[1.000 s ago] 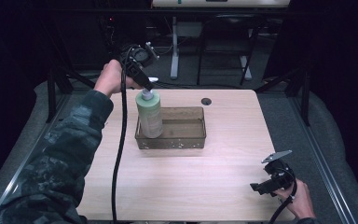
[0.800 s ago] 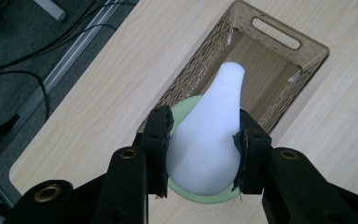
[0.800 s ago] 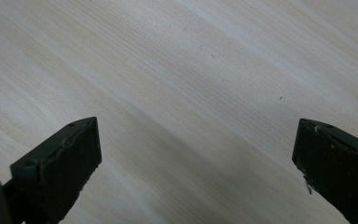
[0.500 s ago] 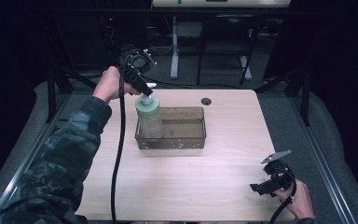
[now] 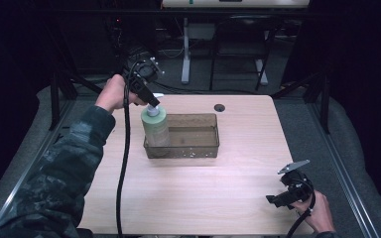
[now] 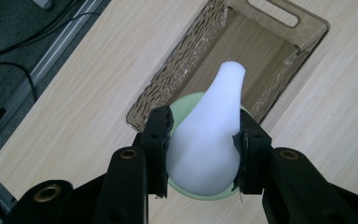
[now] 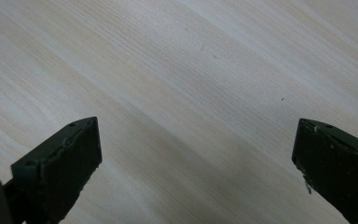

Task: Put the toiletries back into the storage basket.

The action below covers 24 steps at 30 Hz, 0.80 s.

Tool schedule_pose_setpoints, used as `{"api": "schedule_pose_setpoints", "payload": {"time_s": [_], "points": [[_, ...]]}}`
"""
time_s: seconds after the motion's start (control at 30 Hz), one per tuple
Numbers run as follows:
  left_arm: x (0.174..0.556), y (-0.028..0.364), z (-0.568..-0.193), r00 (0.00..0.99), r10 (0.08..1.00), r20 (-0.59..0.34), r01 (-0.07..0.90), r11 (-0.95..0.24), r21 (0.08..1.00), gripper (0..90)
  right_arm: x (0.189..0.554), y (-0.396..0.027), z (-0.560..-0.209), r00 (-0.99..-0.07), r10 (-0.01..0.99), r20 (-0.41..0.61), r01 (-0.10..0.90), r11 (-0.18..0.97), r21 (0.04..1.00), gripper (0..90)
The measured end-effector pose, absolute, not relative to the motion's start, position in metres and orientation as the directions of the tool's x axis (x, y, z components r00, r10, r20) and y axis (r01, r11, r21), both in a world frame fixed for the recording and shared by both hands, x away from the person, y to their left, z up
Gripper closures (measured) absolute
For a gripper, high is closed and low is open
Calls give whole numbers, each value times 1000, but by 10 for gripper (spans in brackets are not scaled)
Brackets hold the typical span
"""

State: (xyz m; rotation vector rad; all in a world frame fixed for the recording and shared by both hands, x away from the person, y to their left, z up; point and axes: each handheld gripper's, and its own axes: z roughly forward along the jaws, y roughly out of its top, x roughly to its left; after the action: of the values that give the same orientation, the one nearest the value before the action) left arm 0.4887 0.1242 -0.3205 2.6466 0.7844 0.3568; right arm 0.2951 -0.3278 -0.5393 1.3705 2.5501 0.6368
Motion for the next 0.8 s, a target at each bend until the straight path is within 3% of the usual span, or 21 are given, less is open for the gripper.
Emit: {"api": "schedule_pose_setpoints", "payload": {"time_s": [0.8], "points": [[492, 129, -329, 809, 581, 86, 504, -762, 407, 623, 295, -329, -539, -562, 826, 41, 748, 486, 451, 9]]}}
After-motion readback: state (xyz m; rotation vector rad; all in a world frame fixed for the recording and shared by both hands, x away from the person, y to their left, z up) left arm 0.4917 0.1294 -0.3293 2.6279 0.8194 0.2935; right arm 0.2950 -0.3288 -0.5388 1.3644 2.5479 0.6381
